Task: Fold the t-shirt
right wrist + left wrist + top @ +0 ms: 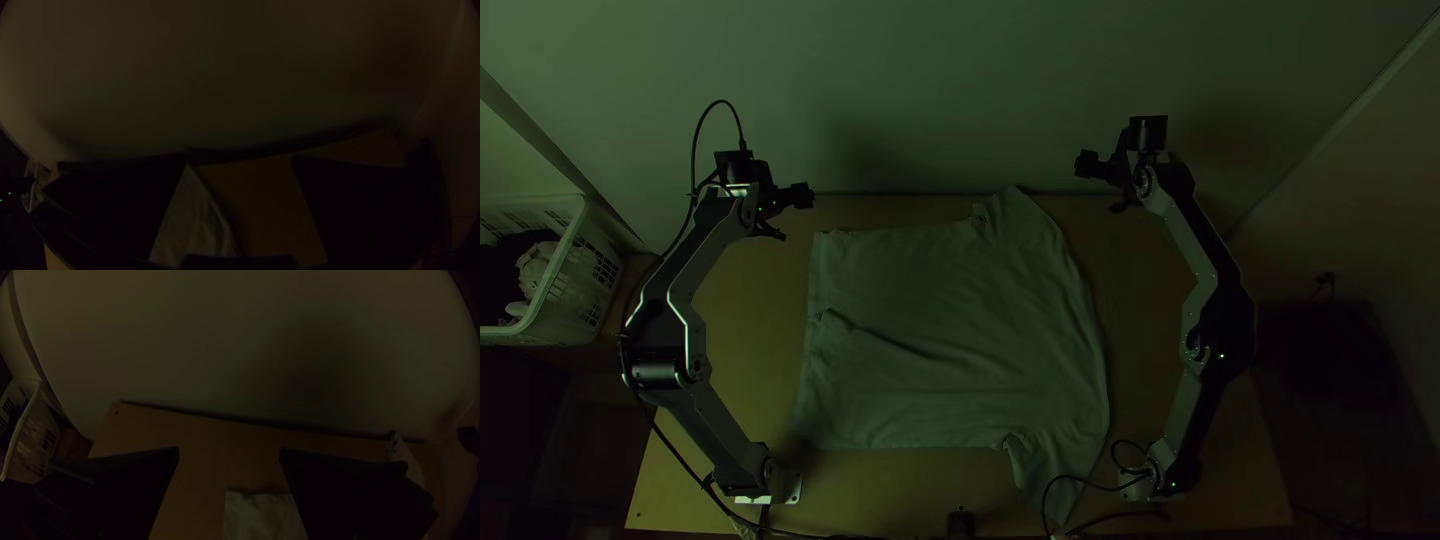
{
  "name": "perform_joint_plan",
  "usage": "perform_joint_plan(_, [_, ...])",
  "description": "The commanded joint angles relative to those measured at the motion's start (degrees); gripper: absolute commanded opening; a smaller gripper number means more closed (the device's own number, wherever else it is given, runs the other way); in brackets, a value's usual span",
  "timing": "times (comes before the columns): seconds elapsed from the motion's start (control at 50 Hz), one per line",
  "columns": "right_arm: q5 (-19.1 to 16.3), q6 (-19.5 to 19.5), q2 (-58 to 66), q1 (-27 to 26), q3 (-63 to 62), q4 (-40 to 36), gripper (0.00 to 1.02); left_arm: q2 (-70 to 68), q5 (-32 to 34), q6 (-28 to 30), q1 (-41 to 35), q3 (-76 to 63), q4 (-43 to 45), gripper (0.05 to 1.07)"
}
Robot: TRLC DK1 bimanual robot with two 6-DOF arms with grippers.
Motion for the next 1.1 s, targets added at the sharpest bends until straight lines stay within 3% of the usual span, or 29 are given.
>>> perform_joint_plan(0.0, [-0.09,2.49,1.72,1.2,1.85,-1.25,0.98,3.9,0.8,-0.68,0.45,1.63,-2.14,1.01])
perform_joint_plan(0.12, [-0.09,2.66,2.25,1.55,1.59,-1.52,0.98,7.15,0.89,-0.24,0.62,1.98,-3.11,0.84])
perform_joint_plan(0.48, [-0.01,2.84,2.6,1.64,1.41,-2.66,0.98,12.6,0.54,0.55,-0.26,3.13,-6.45,0.84])
perform_joint_plan(0.96, [-0.01,2.84,1.37,2.08,-3.16,-3.19,0.98,17.17,0.1,1.69,-2.28,2.78,-3.46,0.84])
perform_joint_plan(1.0, [-0.01,2.84,1.46,2.08,-3.25,-3.19,0.98,17.43,-0.08,2.4,-2.28,2.78,-2.58,0.73])
perform_joint_plan(1.08, [-0.01,2.93,1.72,2.16,-3.33,-3.19,0.98,17.61,-0.08,3.01,-2.1,3.04,-0.38,0.32])
